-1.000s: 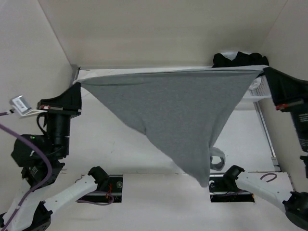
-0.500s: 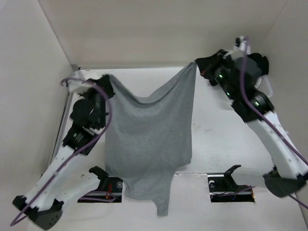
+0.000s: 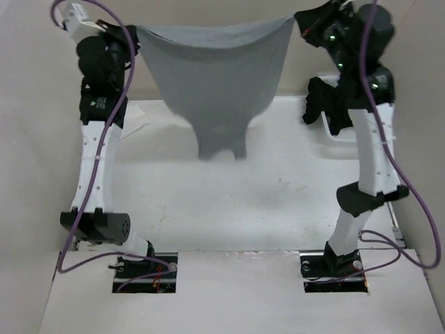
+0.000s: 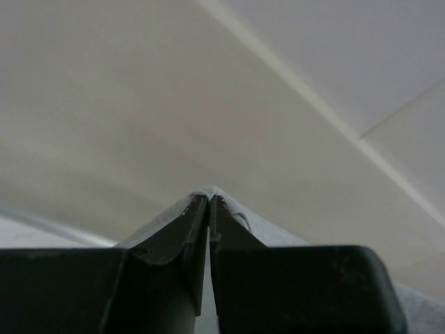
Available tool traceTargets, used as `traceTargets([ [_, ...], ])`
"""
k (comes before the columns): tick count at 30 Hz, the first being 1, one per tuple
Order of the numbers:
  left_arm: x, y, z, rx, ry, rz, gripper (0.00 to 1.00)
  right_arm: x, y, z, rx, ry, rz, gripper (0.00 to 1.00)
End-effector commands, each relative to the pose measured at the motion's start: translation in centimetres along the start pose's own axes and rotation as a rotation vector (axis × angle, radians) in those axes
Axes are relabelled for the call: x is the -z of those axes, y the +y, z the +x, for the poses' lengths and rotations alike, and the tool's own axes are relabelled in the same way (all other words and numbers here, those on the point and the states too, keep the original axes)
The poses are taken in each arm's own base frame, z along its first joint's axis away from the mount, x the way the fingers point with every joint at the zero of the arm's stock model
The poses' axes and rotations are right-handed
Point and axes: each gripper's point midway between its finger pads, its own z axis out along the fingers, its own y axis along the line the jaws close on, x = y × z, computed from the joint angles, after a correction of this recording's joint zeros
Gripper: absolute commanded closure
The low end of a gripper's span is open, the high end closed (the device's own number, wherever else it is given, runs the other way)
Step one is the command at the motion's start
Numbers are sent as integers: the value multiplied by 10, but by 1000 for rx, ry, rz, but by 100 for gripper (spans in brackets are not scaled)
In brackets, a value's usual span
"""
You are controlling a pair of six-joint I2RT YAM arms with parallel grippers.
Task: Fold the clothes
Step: Flatten the tank top out, then fold the tank top
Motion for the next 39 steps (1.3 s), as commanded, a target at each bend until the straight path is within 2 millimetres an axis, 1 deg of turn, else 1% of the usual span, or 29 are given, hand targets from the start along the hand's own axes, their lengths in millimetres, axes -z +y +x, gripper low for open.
traceTargets([
  [1, 46, -48, -69, 18, -128, 139, 97, 71, 49, -76, -1, -154, -129, 100],
  [2, 50, -44, -67, 19, -128, 131, 97, 74, 46, -73, 5, -141, -121, 100],
  [3, 54, -40, -61, 20, -121, 125, 97, 77, 41, -65, 17, -119, -104, 100],
  [5, 63, -28, -47, 21, -116, 103, 97, 80, 23, -44, 35, -79, -54, 100],
  [6, 69, -19, -34, 23, -104, 88, 97, 83, 17, -34, 39, -63, -42, 100],
  [7, 75, -9, -22, 23, -91, 70, 97, 88, 10, -19, 40, -42, -26, 100],
  [9, 91, 12, 5, 18, -57, 43, 97, 107, -12, 25, 42, 5, 9, 100],
  [10, 101, 21, 18, 18, -37, 33, 97, 114, -18, 37, 42, 18, 18, 100],
  [11, 119, 35, 39, 12, -8, 20, 97, 126, -31, 64, 33, 47, 35, 100],
  [12, 130, 46, 54, 7, 8, 3, 97, 141, -43, 93, 31, 80, 49, 100],
  [13, 149, 61, 75, 2, 38, -18, 97, 159, -57, 122, 21, 110, 66, 100],
  [15, 178, 84, 105, -15, 80, -46, 97, 185, -75, 165, -4, 160, 87, 100],
  [16, 200, 103, 127, -27, 121, -71, 97, 204, -85, 191, -24, 196, 94, 100],
  [17, 215, 115, 143, -40, 156, -87, 97, 220, -91, 211, -43, 223, 96, 100],
  [18, 236, 133, 161, -51, 201, -116, 97, 241, -96, 238, -66, 271, 87, 100],
  [19, 257, 146, 175, -53, 240, -134, 98, 263, -101, 262, -91, 323, 83, 100],
  [21, 284, 161, 189, -44, 288, -155, 98, 290, -107, 293, -122, 401, 84, 100],
  [22, 300, 168, 197, -26, 325, -165, 98, 310, -110, 312, -129, 464, 82, 100],
  [24, 325, 177, 206, 18, 378, -191, 98, 341, -115, 338, -152, 561, 85, 100],
  [26, 342, 180, 207, 61, 413, -203, 98, 369, -113, 357, -164, 660, 69, 100],
  [29, 353, 179, 201, 91, 418, -205, 98, 396, -110, 369, -159, 752, 65, 100],
  [31, 352, 181, 198, 83, 410, -221, 98, 402, -107, 372, -139, 776, 67, 100],
  [33, 348, 184, 201, 72, 407, -240, 97, 402, -104, 374, -111, 782, 67, 100],
  [35, 336, 186, 206, 58, 390, -253, 97, 387, -106, 373, -61, 743, 94, 100],
  [36, 328, 186, 206, 52, 373, -257, 97, 373, -109, 370, -36, 713, 112, 100],
  [37, 313, 183, 206, 36, 344, -257, 97, 360, -110, 368, -21, 689, 120, 100],
  [38, 297, 178, 207, 25, 325, -253, 97, 336, -112, 363, -9, 652, 123, 100],
  [39, 283, 173, 206, 20, 306, -251, 97, 317, -113, 357, -5, 624, 121, 100],
])
